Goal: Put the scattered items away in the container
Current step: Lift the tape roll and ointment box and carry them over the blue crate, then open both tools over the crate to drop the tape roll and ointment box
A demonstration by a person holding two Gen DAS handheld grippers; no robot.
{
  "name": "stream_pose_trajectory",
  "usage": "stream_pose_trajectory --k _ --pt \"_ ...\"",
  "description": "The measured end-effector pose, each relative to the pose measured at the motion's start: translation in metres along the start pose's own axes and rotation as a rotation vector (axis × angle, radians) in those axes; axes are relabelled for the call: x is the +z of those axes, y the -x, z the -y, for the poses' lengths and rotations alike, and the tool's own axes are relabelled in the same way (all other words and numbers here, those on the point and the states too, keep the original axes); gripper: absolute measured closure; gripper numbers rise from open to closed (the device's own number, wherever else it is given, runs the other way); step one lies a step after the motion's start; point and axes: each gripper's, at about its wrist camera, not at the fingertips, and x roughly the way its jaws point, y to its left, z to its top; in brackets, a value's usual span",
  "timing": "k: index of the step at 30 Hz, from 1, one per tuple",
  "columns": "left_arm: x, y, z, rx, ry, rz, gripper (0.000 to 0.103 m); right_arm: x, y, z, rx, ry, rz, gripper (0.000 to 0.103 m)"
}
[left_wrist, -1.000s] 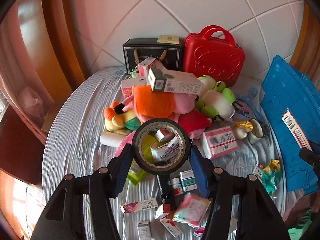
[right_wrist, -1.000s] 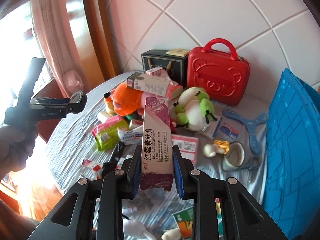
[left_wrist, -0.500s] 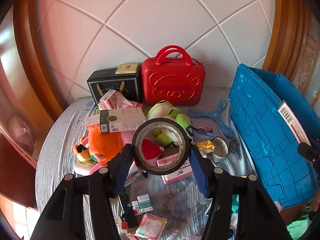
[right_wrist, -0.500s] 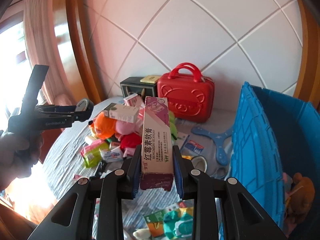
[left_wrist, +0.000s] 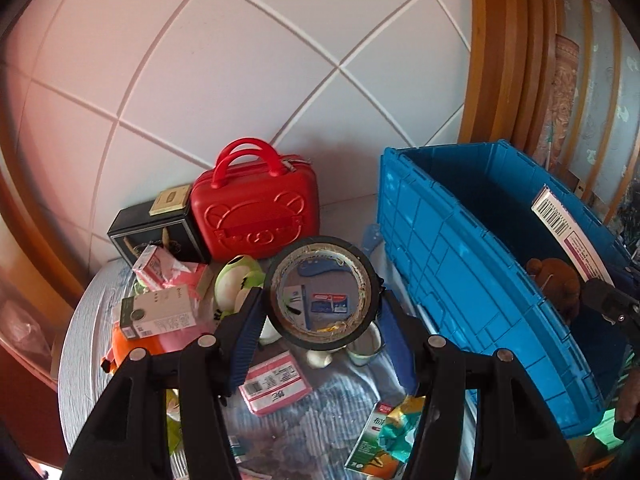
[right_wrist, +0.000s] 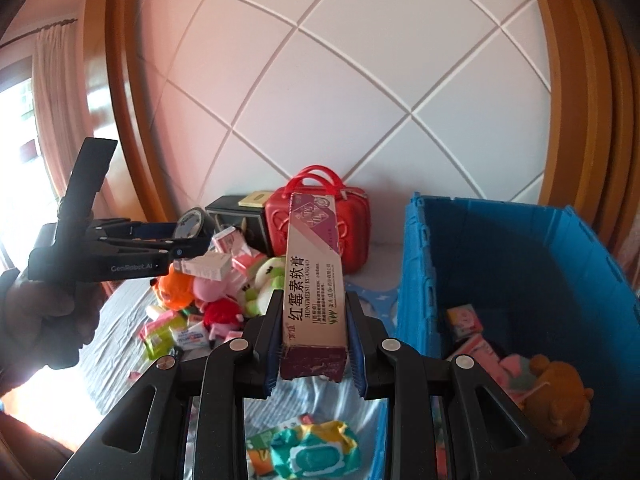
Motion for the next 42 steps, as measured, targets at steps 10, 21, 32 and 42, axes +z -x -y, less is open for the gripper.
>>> stream_pose_trajectory --k 10,21,32,42 --pt "0.040 -0.018 0.099 -0.108 -0.108 0.016 0.047 -0.008 0.037 0.070 -0.087 -0.070 0.031 0.076" --pt "0.069 -0.037 0.188 -0.207 -0.218 0.013 0.047 -0.030 0.063 0.132 -0.186 -0.155 0.036 0.076" --pt "0.081 -0.051 0.247 -0.281 -0.285 0.006 0.047 -0.050 0.085 0.176 -0.257 -0.230 0.020 0.076" --pt "0.084 -0.054 0.264 -0.300 -0.292 0.007 0.047 -0.050 0.092 0.180 -0.271 -0.240 0.019 0.076"
